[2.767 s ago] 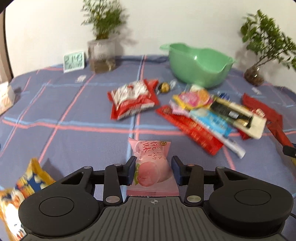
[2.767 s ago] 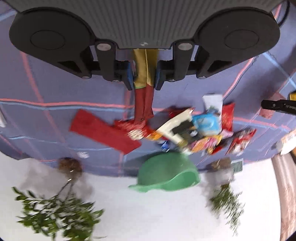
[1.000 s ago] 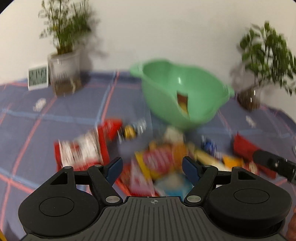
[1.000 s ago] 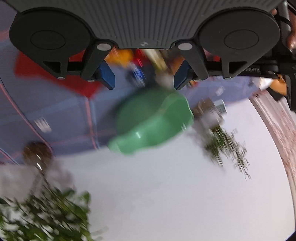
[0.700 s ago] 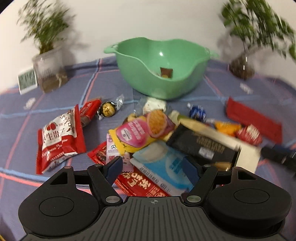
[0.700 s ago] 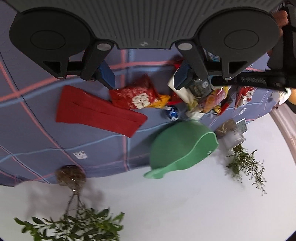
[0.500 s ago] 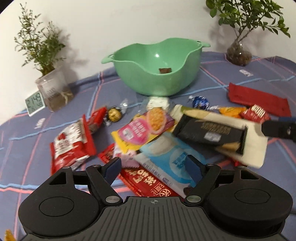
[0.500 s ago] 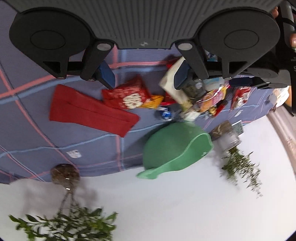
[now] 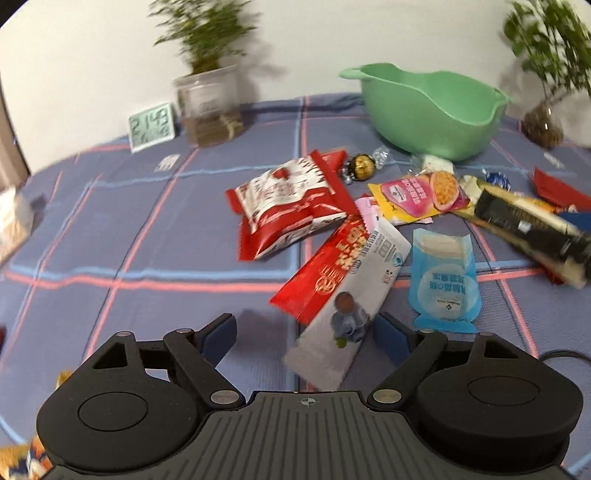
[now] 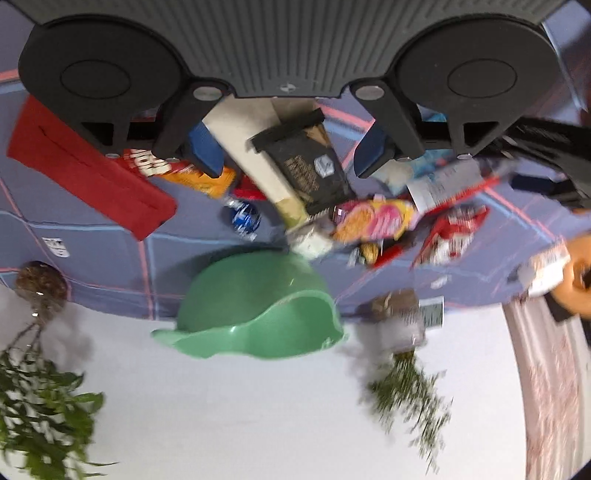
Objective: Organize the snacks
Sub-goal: 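Grasp the black cheese cracker bar with the right tool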
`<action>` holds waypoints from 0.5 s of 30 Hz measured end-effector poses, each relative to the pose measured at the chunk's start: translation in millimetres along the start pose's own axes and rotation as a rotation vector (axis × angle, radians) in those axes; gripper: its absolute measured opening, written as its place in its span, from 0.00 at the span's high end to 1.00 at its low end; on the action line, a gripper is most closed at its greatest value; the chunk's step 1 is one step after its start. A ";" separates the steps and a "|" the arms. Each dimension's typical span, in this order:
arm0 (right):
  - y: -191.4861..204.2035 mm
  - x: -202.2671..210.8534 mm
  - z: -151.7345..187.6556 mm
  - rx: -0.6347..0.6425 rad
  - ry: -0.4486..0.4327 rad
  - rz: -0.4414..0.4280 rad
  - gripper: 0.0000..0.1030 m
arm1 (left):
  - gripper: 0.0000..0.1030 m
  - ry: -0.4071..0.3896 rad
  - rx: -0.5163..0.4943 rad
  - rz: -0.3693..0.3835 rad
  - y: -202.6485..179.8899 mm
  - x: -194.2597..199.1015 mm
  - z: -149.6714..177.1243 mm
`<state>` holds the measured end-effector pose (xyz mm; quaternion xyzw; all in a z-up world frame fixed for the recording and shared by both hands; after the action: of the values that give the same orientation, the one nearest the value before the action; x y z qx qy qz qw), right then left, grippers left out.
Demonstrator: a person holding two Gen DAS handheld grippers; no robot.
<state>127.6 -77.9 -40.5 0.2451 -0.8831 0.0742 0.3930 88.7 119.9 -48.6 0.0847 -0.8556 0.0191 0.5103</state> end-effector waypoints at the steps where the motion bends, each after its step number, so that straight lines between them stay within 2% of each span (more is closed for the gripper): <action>1: 1.9 -2.9 3.3 0.016 0.009 0.015 0.29 | 0.00 -0.006 0.007 0.007 1.0 3.7 1.3; 2: 3.8 -4.7 8.1 0.031 0.017 0.030 0.39 | 0.00 -0.019 0.006 0.013 1.0 8.4 1.9; 5: 6.4 3.7 24.3 0.065 0.007 0.060 0.53 | 0.00 -0.060 -0.016 0.041 -5.3 21.6 -0.7; 9: -5.5 24.7 47.7 0.034 0.039 0.046 0.51 | 0.00 -0.082 -0.041 0.074 -19.2 23.0 -9.3; 12: -11.6 41.7 72.6 0.031 0.067 0.012 0.43 | 0.00 -0.040 -0.038 0.089 -24.6 6.7 -10.9; 15: -10.0 60.0 82.1 0.071 0.046 0.051 0.39 | 0.00 0.000 -0.033 0.085 -28.0 -7.5 -7.1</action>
<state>44.2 -135.6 -53.1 0.2347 -0.8766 0.1212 0.4022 103.0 94.1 -53.3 0.0396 -0.8587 0.0266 0.5102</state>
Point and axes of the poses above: each gripper's, at about its wrist camera, not at the fingertips, and x roughly against the way its jaws point, y to its left, z to its underside, the point moved 8 cm from there along -x, roughly the way its jaws point, and after that the axes turned 15 degrees about y, right-handed, at the moved point
